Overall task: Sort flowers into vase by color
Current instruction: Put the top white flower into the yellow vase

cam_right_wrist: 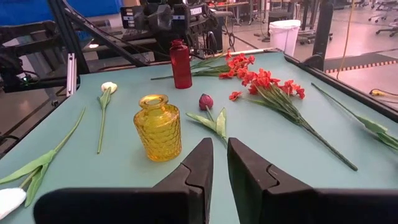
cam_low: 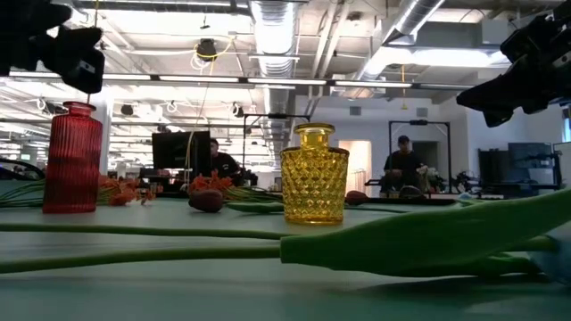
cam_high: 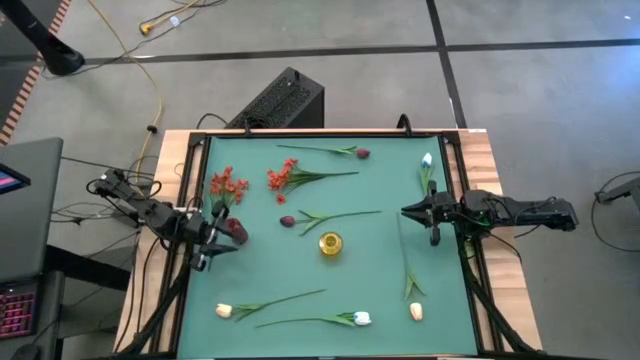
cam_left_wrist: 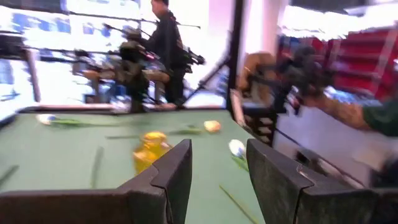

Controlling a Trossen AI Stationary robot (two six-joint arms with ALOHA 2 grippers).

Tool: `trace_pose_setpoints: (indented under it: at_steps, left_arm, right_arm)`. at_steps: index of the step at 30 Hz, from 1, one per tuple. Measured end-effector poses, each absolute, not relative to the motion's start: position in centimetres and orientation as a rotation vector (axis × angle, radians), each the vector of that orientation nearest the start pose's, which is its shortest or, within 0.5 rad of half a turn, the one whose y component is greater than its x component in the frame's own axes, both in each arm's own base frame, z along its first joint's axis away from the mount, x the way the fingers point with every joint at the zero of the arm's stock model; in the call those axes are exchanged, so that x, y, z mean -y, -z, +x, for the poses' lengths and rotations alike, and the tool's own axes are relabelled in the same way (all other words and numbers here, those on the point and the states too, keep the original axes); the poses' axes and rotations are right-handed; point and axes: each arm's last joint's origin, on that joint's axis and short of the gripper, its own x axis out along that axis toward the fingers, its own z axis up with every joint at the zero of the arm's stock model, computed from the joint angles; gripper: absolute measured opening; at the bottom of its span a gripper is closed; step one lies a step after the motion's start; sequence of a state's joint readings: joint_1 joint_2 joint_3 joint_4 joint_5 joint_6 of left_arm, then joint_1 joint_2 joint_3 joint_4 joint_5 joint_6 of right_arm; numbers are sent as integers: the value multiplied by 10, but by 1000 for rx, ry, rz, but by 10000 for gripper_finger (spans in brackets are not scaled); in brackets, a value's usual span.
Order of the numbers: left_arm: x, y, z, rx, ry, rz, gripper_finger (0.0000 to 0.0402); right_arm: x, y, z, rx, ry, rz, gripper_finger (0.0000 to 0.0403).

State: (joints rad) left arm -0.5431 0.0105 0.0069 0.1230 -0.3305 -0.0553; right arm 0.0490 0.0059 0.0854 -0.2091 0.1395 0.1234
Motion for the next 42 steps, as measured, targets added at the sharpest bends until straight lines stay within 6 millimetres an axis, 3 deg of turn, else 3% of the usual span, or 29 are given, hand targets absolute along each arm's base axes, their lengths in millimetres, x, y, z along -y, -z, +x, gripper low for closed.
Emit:
trace_pose_setpoints:
  at_steps: [5, 13, 19, 22, 32, 37, 42]
  left_arm:
    - [39, -185, 86, 179, 176, -242, 142]
    - [36, -192, 87, 247, 99, -253, 142]
    - [37, -188, 103, 169, -6, -214, 142]
    - [40, -196, 116, 139, -29, -168, 142]
    - [61, -216, 168, 31, -52, 119, 142]
    - [69, -226, 187, 6, -62, 166, 141]
    - [73, -215, 194, -61, -51, 239, 142]
  right_arm:
    - [-1, -174, 92, -95, 81, 114, 77]
    - [-1, -188, 92, 53, 89, 253, 77]
    - [-2, -196, 91, 96, 8, 267, 77]
    - [-2, -205, 89, 72, 4, 273, 77]
    - [11, -231, 91, -304, 397, 529, 77]
    - [21, -249, 95, -595, 635, 620, 77]
    - [36, -251, 107, -814, 881, 733, 77]
